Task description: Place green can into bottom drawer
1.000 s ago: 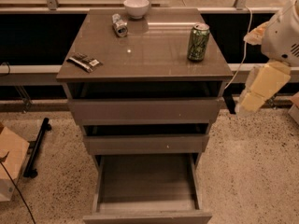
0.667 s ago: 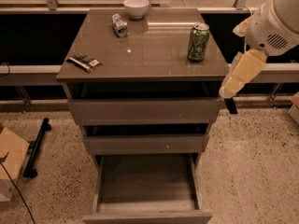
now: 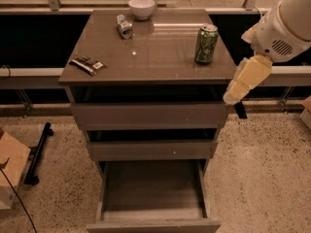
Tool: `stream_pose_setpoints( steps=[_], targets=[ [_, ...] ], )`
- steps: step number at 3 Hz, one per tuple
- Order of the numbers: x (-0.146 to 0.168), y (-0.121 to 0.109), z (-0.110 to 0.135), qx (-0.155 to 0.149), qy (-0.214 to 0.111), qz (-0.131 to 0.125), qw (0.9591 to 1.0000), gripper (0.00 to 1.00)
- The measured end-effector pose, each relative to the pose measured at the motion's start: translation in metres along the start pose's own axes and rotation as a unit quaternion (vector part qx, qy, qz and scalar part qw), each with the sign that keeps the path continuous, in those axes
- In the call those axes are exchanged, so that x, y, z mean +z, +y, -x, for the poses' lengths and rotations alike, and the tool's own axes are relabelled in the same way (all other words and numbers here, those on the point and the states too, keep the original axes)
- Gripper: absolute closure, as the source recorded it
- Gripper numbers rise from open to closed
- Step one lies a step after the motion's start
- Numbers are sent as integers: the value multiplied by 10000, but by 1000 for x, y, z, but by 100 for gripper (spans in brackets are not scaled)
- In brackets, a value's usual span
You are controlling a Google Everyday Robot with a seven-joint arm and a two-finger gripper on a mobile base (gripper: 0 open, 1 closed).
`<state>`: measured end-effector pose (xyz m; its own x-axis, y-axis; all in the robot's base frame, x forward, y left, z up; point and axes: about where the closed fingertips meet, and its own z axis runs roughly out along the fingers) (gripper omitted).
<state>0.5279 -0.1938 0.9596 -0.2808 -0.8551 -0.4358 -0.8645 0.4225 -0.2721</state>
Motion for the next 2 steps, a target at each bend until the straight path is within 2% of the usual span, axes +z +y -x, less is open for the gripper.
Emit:
stream_pose_setpoints(
  steps=[1, 2],
  targets=[
    [20, -5, 10, 311, -204, -53, 9993, 0],
    [43, -32, 24, 785, -661, -319, 9942, 0]
  ],
)
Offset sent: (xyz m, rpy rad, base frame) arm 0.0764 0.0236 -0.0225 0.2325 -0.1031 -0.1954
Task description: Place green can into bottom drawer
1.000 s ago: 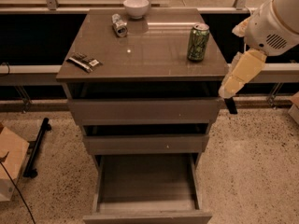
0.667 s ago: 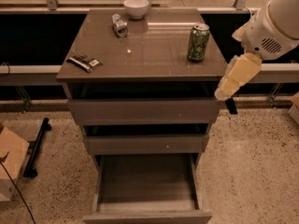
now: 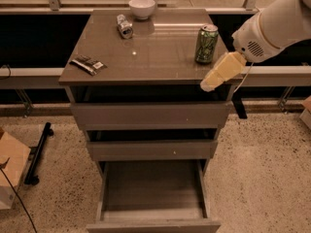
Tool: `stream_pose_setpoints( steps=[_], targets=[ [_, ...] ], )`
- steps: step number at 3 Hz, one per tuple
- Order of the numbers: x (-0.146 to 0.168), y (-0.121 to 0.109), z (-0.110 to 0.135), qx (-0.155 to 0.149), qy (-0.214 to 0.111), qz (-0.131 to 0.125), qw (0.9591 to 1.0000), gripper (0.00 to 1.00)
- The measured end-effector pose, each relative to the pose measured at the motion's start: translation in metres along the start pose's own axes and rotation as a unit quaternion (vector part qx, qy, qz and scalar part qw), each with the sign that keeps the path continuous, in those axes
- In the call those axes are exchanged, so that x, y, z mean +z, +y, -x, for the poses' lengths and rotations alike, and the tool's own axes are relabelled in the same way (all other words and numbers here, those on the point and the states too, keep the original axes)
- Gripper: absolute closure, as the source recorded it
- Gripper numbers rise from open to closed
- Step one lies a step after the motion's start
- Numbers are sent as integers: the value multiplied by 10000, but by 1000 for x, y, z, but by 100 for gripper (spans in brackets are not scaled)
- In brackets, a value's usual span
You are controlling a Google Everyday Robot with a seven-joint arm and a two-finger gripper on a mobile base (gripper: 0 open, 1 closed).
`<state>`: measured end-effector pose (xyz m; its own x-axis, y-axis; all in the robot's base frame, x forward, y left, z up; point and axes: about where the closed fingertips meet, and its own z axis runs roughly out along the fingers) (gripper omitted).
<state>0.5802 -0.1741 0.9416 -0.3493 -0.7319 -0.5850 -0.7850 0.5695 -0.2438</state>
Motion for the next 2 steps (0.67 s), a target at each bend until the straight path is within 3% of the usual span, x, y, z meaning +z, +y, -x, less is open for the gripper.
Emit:
stream_pose_setpoints(
  steps=[1, 2],
  targets=[
    [20, -24, 9, 293, -376, -165, 9987, 0],
    [41, -61, 17, 580, -775, -415, 9944, 0]
  ],
)
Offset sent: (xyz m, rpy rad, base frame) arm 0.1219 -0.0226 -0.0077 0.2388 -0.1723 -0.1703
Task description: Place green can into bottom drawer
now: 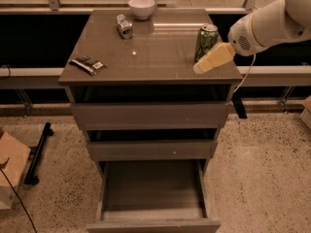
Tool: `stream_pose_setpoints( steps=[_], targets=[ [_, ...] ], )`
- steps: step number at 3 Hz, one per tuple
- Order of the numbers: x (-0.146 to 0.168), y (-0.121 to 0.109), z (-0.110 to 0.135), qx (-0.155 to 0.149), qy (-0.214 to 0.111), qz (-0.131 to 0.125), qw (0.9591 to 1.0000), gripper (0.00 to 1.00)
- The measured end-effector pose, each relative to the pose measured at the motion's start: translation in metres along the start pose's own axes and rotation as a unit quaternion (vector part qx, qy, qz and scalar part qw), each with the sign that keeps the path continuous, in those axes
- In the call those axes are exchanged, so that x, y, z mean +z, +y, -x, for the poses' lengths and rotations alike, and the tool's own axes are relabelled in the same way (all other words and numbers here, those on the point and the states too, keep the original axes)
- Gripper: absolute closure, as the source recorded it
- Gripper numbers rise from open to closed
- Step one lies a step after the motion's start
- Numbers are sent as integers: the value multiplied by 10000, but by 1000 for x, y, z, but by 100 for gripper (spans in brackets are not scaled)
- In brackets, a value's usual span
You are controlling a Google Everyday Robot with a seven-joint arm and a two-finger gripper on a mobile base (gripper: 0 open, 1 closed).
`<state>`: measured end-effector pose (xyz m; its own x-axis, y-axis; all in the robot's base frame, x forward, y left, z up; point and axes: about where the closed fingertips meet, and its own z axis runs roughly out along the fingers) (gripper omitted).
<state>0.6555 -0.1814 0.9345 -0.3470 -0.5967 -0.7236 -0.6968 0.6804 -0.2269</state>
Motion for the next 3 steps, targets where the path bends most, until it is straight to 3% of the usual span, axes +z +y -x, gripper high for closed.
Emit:
stream_pose_setpoints(
  steps=[1, 2, 3],
  targets=[
    [0, 0, 0, 1, -2, 0, 10000, 0],
    [11, -6, 3, 304, -331, -108, 9989, 0],
    [37, -31, 17, 636, -820, -341, 9940, 0]
  ],
)
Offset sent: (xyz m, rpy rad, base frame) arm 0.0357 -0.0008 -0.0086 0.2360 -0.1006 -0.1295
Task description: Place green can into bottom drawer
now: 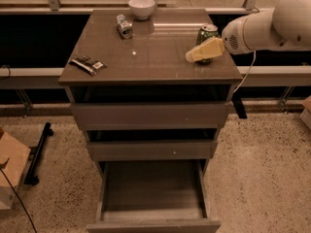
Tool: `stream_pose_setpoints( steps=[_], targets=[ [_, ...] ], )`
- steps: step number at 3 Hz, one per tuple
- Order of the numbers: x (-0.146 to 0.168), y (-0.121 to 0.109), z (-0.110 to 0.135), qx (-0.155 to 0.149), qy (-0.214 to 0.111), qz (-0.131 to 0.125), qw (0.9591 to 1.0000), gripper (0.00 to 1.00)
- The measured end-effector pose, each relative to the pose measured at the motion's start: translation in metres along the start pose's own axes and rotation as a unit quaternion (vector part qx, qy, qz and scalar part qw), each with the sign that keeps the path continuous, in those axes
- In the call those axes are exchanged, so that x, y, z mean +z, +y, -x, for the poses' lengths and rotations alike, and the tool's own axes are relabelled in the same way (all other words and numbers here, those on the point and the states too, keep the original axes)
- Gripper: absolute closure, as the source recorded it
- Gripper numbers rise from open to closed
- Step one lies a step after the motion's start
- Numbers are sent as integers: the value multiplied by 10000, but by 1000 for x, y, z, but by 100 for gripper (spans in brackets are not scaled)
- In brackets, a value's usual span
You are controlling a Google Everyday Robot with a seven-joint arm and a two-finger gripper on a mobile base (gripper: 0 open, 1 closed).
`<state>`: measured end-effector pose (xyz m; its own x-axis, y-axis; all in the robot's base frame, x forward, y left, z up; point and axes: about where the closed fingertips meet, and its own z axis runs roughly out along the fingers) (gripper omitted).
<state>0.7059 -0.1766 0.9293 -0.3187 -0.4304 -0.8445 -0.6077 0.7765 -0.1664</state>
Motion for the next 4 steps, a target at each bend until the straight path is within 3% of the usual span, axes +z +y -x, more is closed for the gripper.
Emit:
stream_pose_setpoints(
  steps=[2, 3, 4],
  targets=[
    [39, -33, 12, 391, -542, -294, 9973, 0],
    [58, -53, 10, 616, -655, -350, 9953, 0],
    [73, -72, 6, 837, -686, -391, 9934, 10]
  ],
)
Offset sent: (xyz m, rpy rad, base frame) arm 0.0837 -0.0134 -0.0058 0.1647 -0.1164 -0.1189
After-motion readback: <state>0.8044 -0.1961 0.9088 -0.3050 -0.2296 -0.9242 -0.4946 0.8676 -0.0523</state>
